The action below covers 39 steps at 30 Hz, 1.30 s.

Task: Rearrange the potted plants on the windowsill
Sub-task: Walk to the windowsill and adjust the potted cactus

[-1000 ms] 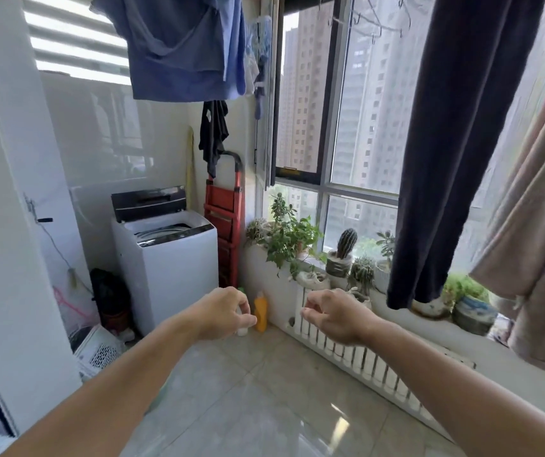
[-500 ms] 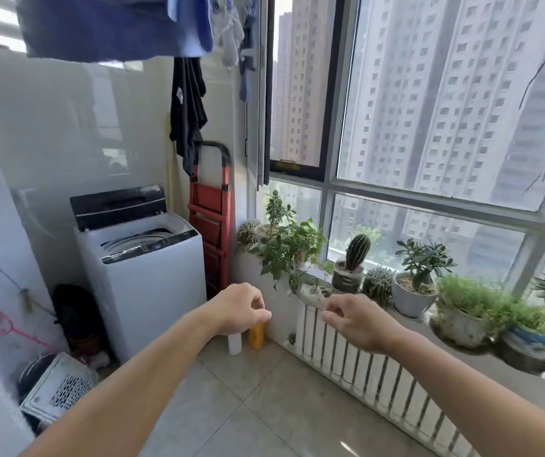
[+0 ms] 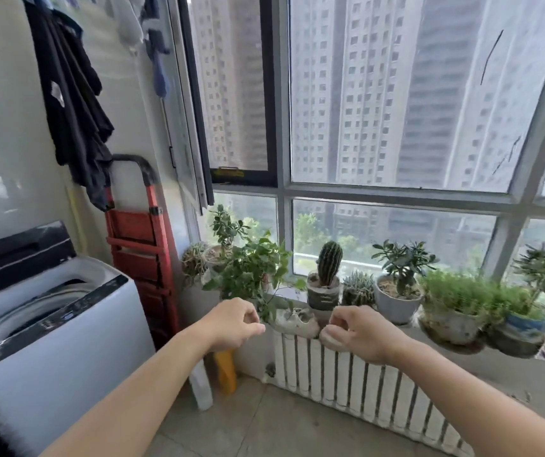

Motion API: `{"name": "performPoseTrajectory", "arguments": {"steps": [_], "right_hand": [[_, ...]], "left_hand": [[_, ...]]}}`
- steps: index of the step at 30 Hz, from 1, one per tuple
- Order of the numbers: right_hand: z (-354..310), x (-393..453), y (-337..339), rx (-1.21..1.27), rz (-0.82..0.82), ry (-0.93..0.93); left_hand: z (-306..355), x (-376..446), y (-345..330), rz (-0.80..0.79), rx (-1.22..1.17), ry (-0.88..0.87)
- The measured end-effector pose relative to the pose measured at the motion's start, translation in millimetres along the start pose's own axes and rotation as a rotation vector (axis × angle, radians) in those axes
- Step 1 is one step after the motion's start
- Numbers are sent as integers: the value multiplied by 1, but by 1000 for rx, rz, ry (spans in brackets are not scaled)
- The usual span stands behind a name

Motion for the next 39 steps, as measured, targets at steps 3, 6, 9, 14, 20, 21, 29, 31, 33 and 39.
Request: {"name": "performPoseTrajectory", "arguments": {"steps": [3,6,9,14,20,21,29,31,33,39], "right_hand": [[2,36,-9,-14,35,-43],[4,66,-17,-36,36,-73],[14,98,-25,-44,29,-104],[48,155,-37,-75,30,-121],[110,229,-50,-56,-9,-147],[118,241,-51,-58,-21,-145],[167,325,-66,-54,-67,-165],[175,344,-72,-53,-69,-176],[183,362,-79,-42,-63,-212],[214,398,-106,5,-6,-391]], "left_hand": [[-13,46,8,-40,20,-43],[-18,87,10,-65,22,-101],[-20,128,3,-99,17,-153],[-19,201,-18,-117,-3,-190],[-19,288,-51,-142,-1,-172],[-19,301,-55,-144,5,-165],[-21,397,-93,-210,36,-143],[-22,424,-100,-232,38,-140],[-24,450,-109,-259,33,-157],[-35,520,-133,-336,-6,-229]]}}
Point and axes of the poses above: each hand's wrist, its own x-axis towards the middle knuckle, its own y-axis out of the back of the hand, z = x × y, the point moved 6 cm from there along x, towards the middle knuckle, and after that the axes turned 8 degrees about z, right-handed, at the moved point
